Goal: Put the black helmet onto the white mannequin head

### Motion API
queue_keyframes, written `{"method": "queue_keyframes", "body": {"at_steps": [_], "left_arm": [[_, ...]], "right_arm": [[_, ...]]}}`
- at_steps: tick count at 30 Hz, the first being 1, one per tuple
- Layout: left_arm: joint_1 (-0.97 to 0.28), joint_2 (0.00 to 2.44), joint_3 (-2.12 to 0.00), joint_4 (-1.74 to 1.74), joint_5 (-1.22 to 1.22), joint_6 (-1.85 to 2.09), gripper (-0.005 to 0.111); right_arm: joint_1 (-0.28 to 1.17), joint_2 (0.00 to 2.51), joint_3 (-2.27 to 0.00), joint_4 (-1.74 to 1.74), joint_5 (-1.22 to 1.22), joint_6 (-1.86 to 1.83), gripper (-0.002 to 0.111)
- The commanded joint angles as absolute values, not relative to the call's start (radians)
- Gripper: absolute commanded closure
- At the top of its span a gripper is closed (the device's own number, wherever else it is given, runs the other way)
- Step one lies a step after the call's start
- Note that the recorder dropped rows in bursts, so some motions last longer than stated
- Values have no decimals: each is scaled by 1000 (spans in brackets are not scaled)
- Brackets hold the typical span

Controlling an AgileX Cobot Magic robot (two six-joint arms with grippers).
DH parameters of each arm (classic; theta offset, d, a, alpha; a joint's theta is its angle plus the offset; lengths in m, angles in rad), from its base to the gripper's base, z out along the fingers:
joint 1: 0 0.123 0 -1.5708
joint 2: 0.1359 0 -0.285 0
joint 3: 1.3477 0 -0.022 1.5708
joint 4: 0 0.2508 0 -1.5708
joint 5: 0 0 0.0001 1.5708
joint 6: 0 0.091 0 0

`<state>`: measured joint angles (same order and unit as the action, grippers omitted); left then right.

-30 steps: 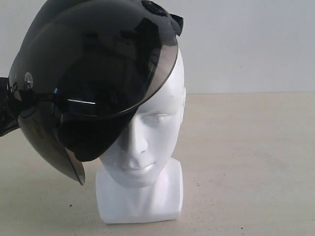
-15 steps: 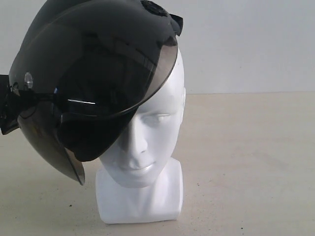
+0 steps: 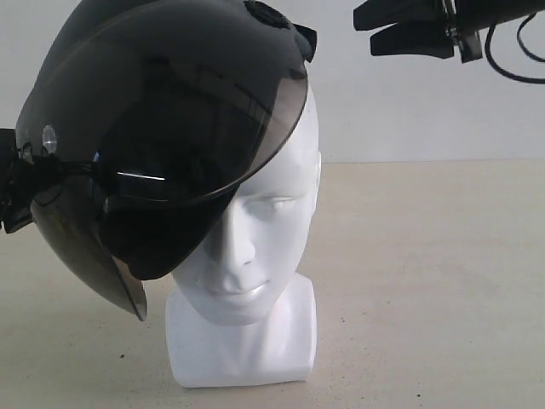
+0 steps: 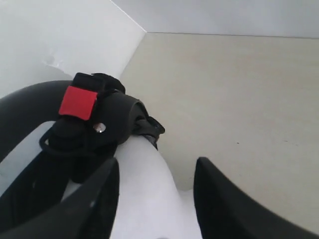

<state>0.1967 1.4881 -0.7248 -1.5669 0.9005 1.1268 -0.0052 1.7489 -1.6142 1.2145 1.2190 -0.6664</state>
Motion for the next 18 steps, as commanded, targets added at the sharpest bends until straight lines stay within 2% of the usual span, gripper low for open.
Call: {"method": "queue_keyframes", "body": {"at_steps": [1,7,18], "left_arm": [[200,1489,-723,-1571,950,1134,102],[200,1489,-723,-1571,941,1142,102],[154,1574,-723,-1501,939,1119,102]], "right_arm": [[1,1727,-1499,1350,1221,-767,62],[120,1698,-1459,1430,1221,-847,62],[109,1638,-1459,1432,1221,-829,62]]}}
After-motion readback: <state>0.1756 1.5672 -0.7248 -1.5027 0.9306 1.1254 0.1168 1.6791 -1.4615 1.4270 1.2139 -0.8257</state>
